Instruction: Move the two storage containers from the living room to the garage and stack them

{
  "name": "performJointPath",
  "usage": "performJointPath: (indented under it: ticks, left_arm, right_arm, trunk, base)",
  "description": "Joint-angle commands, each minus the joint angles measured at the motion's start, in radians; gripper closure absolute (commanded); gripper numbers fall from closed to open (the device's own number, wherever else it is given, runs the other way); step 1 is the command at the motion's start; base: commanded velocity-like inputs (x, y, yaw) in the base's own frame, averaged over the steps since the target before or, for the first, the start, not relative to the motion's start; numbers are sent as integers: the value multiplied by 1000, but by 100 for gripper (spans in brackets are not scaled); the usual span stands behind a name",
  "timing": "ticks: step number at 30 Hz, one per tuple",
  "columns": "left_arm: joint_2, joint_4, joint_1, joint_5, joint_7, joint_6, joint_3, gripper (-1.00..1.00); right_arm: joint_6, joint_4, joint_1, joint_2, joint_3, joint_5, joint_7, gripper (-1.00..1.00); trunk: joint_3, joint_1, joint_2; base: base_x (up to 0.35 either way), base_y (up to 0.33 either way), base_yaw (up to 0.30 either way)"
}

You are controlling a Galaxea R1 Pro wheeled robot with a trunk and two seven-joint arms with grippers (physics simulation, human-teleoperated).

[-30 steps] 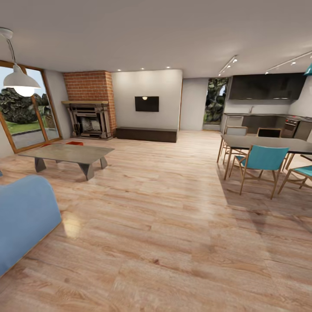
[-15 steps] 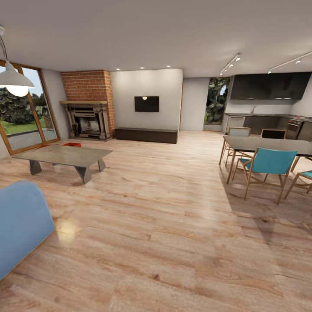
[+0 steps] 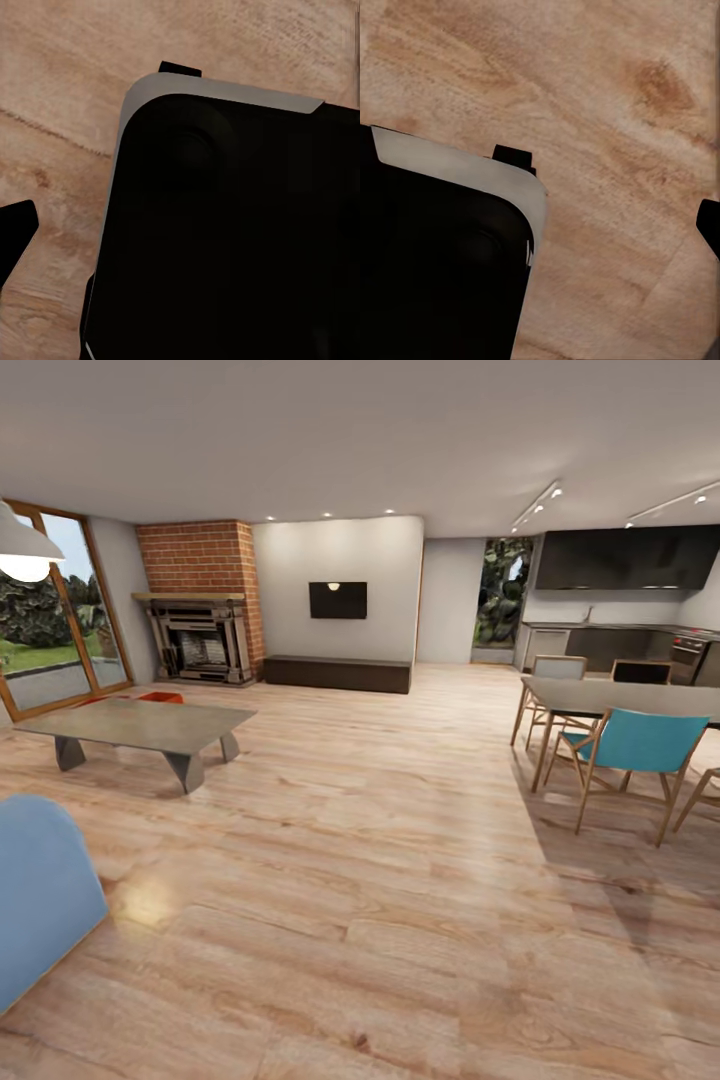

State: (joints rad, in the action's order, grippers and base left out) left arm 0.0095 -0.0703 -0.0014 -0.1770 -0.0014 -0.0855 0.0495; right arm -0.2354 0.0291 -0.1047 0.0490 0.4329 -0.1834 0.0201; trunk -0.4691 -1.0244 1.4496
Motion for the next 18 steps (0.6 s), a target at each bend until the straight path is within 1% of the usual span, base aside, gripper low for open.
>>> performJointPath:
  ticks: [1,7,13,18]
  left_arm:
    - [0,0,0,-3,0,-2,4,-100]
    - [0,0,0,-4,0,-2,5,-100]
    - [0,0,0,-4,0,-2,5,-100]
    - [0,0,0,-4,0,-2,5,-100]
  right_arm:
    - [-6,3,-1,-2,8,-9,1,-100]
    - [-7,3,-1,-4,8,-10,1,-100]
    - [-6,3,-1,-3,7,-10,0,-100]
    - [-6,3,-1,-2,7,-10,-2,-100]
  trunk:
    - [-1,-1,0]
    - [-1,-1,0]
    - [-1,-1,0]
    - [-1,-1,0]
  base:
    - [324,0,0]
    - [324,0,19]
    - [324,0,163]
    - [324,0,50]
